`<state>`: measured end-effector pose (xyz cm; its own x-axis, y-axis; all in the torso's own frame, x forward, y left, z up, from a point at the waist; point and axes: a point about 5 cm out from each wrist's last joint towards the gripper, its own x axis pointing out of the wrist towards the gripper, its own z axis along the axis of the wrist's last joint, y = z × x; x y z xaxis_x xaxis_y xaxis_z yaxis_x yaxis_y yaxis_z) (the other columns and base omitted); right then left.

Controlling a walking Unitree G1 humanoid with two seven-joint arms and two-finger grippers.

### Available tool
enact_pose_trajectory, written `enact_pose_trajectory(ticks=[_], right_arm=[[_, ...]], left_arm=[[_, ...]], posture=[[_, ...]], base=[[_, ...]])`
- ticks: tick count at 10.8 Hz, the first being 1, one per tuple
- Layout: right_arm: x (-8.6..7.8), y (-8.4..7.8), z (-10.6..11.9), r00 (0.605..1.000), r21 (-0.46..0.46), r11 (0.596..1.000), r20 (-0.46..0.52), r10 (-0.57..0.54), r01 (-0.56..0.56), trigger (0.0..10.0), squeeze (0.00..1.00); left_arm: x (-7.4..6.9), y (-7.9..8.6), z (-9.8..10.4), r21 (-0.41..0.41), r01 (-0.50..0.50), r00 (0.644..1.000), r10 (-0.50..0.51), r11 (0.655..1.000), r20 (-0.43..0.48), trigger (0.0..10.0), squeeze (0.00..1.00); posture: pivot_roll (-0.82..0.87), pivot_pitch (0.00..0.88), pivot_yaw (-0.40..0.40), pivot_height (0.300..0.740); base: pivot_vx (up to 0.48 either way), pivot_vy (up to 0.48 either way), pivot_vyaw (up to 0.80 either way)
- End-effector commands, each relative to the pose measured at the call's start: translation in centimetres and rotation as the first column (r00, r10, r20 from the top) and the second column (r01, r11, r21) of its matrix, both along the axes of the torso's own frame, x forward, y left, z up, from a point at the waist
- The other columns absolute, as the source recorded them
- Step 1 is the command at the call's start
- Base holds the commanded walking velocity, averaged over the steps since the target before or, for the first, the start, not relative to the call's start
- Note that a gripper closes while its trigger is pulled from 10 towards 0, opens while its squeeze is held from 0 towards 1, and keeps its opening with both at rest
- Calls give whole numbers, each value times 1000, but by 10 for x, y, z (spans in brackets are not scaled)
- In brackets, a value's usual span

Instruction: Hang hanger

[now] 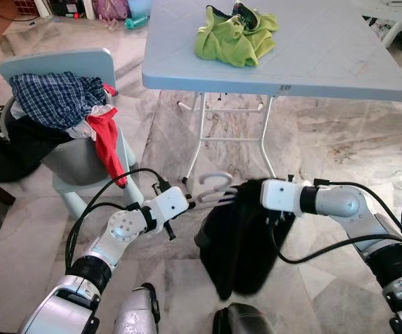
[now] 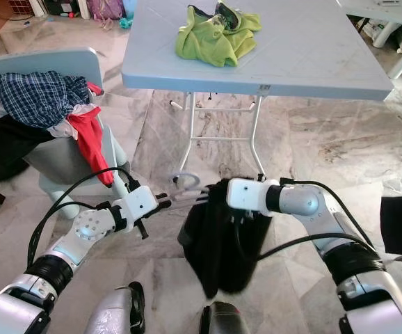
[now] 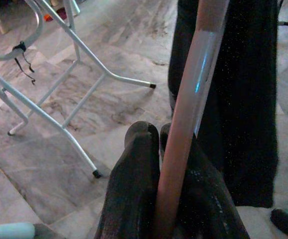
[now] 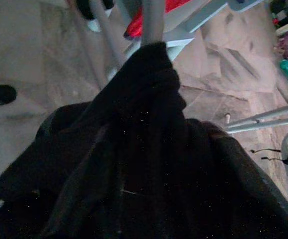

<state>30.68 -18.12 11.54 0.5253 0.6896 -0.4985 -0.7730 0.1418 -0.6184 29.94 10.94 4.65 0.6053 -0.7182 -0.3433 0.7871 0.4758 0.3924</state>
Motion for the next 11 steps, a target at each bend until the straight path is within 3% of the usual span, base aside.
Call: enact_pose_trajectory(ticks=[1,3,4,6,8,9,11], right_arm=[[2,-4,1,1000,17,999,3,-27,27,10000,1000],[6,-7,4,998,23,998,44,-55,54,10000,1000],[19,-12,16,975,119,979,130,-179,163,10000,1000],[25,-15,24,938,248,935,174,-299,252,10000,1000],[17,-23,14,925,276,915,158,-345,295,10000,1000],[11,-46,9,877,312,859,134,-462,405,10000,1000],[-1,-65,-3,820,330,803,126,-559,496,10000,1000]], left_arm=[[2,-3,5,-43,-16,1000,17,999,24,0,0],[2,-4,6,-62,-22,999,23,998,23,0,0],[2,-2,6,-61,-30,999,31,998,21,0,0],[3,-2,6,-62,-30,999,31,998,18,0,0],[3,0,7,-54,-31,999,32,998,20,0,0],[5,4,9,-53,-47,998,49,997,30,0,0],[8,9,11,-67,-77,996,80,995,36,0,0]], posture=[[-50,146,-80,740],[-49,145,-77,740],[-47,144,-77,740],[-46,144,-70,740],[-38,141,-69,740],[-36,142,-68,740],[-41,146,-58,740]], base=[[0,0,0],[0,0,0],[0,0,0],[0,0,0],[0,0,0],[0,0,0],[0,0,0]])
